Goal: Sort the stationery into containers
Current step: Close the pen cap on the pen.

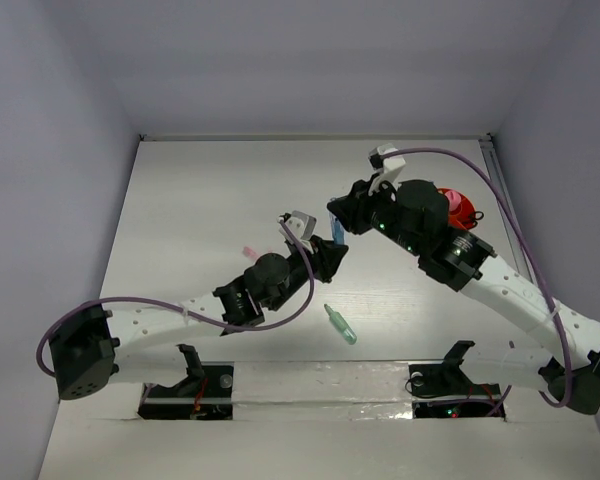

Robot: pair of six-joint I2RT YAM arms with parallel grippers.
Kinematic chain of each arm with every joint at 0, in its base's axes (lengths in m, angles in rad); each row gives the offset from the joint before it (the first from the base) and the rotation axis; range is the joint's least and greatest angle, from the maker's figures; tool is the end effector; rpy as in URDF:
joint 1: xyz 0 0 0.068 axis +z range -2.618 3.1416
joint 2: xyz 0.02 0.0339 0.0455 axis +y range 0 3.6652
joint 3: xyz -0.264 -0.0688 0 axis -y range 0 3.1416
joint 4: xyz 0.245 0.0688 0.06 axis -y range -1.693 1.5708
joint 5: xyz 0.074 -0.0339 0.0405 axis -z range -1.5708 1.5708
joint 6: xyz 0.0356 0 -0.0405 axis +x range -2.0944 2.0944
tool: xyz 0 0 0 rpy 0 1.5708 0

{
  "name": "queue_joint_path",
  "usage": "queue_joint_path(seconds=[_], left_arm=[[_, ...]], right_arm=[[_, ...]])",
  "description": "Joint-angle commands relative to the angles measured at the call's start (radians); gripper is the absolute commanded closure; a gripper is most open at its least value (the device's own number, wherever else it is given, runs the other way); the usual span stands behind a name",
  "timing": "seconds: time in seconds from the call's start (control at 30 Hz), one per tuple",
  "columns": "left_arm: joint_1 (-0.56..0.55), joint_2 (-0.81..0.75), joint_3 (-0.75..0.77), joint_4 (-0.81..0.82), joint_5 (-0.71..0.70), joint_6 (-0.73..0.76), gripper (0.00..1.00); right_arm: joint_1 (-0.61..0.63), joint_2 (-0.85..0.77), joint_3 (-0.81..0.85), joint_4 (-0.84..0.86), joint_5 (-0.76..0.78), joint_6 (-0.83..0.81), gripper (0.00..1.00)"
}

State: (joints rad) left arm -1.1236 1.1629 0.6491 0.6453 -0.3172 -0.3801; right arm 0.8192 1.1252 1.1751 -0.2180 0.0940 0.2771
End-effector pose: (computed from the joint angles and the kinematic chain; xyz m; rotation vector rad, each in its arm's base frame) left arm 0.1246 -0.2342 0.3018 0.2899 1.4975 -0.9940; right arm 0.1771 0.1846 0.4056 -0.4112 1.7458 0.7168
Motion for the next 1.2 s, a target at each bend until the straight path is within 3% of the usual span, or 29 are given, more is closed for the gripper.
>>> queue_joint_path(seconds=[0.0,0.3,0.77,0.93,1.17], left_arm=[[0.007,0.006,0.061,0.044,-0.042,-0.048,1.00],[0.034,0.003,0.092,0.017,-0.062,-0.036,1.00],[0.127,-0.045,0.112,-0.003,0.021,-0.056,1.00],[0.136,-0.057,0.129,-0.012,0.032,-0.054,1.00],[0.182,-0.074,0.245,-0.052,0.064,0.001,1.00]], right_arm=[[-0.005,-0.022,-0.029,0.094,0.018,0.017,1.00],[-0.005,-0.042,-0.088,0.123,0.027,0.030,1.00],[0.046,-0.110,-0.272,0.238,0.003,0.013,1.00],[0.057,-0.105,-0.290,0.201,-0.008,0.016,1.00],[0.090,-0.097,-0.408,0.252,-0.016,0.103,1.00]])
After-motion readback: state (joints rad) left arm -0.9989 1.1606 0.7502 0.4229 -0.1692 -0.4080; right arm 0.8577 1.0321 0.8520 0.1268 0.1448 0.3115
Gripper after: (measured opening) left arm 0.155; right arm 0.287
